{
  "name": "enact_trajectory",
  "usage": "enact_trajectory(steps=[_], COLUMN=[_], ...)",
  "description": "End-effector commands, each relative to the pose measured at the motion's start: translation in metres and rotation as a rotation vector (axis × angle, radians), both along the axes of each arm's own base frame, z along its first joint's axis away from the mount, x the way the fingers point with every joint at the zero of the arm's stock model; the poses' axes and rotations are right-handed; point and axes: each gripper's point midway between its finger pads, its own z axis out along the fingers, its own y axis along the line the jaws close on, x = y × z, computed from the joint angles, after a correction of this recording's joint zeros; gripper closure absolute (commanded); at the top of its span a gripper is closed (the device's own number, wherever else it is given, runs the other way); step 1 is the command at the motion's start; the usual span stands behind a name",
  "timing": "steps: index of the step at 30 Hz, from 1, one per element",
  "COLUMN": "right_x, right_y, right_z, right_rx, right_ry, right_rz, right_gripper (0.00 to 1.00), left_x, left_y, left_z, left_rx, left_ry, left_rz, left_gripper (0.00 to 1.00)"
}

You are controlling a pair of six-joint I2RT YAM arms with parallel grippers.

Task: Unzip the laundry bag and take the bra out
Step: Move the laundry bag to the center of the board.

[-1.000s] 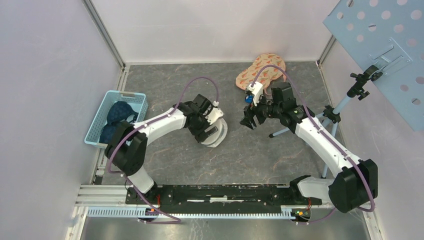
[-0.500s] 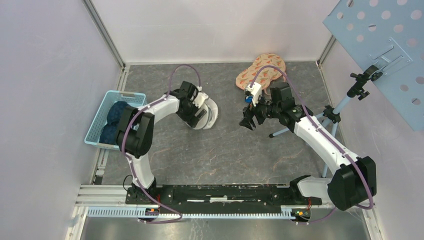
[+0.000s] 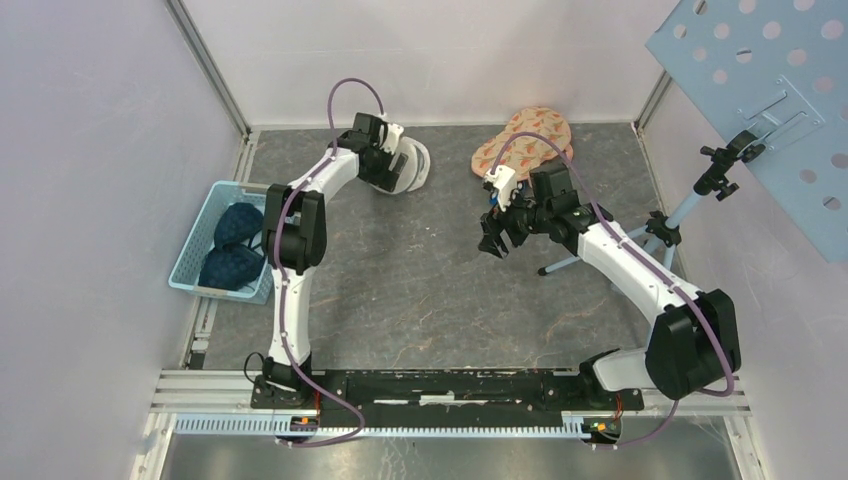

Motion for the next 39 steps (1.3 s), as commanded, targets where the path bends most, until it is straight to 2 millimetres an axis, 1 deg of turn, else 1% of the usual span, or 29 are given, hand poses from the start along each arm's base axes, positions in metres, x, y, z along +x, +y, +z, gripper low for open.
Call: enact_trajectory(steps=[1, 2, 3, 5, 7, 8, 11, 15, 16, 18, 19, 21, 24, 27, 28, 31, 34, 39], right_x=[0.029, 0.034, 0.041, 0.054, 0.066, 0.072, 0.087, 0.105, 0.11, 0.12, 0.126, 0.136, 0.151, 0.167, 0.172, 0.184, 0.192, 0.208], right_y=[-0.005, -0.008, -0.011, -0.017, -0.021, -0.023, -0.025, -0.025, -0.026, -0.026, -0.027, -0.026, -0.023, -0.023, -0.023, -0.026, -0.028, -0.032], right_z=[0.021, 0.021, 0.021, 0.022, 0.025, 0.023, 0.025, 0.029, 0.03, 0.032, 0.032, 0.032, 0.03, 0.027, 0.025, 0.018, 0.01, -0.007], right_rx=[-0.044, -0.061, -0.082, -0.123, -0.159, -0.178, -0.211, -0.234, -0.24, -0.255, -0.264, -0.271, -0.279, -0.308, -0.32, -0.365, -0.409, -0.516], right_ry=[-0.119, -0.13, -0.145, -0.175, -0.207, -0.212, -0.232, -0.258, -0.265, -0.275, -0.277, -0.282, -0.297, -0.315, -0.315, -0.32, -0.33, -0.382], right_rz=[-0.045, -0.06, -0.076, -0.108, -0.137, -0.146, -0.165, -0.19, -0.197, -0.216, -0.228, -0.242, -0.258, -0.272, -0.276, -0.278, -0.283, -0.308], right_gripper=[0.19, 0.19, 0.19, 0.19, 0.19, 0.19, 0.19, 0.19, 0.19, 0.19, 0.19, 0.19, 0.2, 0.21, 0.21, 0.21, 0.21, 0.21], left_x=[0.053, 0.061, 0.067, 0.075, 0.076, 0.076, 0.068, 0.047, 0.038, 0.017, 0.003, -0.025, -0.068, -0.113, -0.125, -0.162, -0.188, -0.214], left_y=[-0.024, -0.025, -0.025, -0.028, -0.029, -0.028, -0.027, -0.023, -0.021, -0.019, -0.018, -0.013, -0.001, 0.009, 0.011, 0.016, 0.021, 0.023], left_z=[0.048, 0.06, 0.068, 0.093, 0.115, 0.123, 0.149, 0.184, 0.199, 0.22, 0.232, 0.249, 0.261, 0.268, 0.269, 0.266, 0.261, 0.253], left_rx=[-0.132, -0.142, -0.152, -0.188, -0.205, -0.211, -0.236, -0.288, -0.297, -0.309, -0.316, -0.319, -0.304, -0.3, -0.304, -0.32, -0.328, -0.356], left_ry=[-0.146, -0.172, -0.188, -0.23, -0.267, -0.278, -0.301, -0.308, -0.321, -0.327, -0.331, -0.342, -0.356, -0.369, -0.373, -0.368, -0.373, -0.336], left_rz=[0.056, 0.059, 0.06, 0.048, 0.023, 0.017, 0.005, -0.001, -0.006, -0.021, -0.036, -0.057, -0.074, -0.094, -0.1, -0.113, -0.11, -0.098], left_gripper=[0.12, 0.11, 0.1, 0.08, 0.06, 0.06, 0.05, 0.02, 0.01, 0.0, 0.0, 0.0, 0.0, 0.0, 0.0, 0.0, 0.0, 0.0])
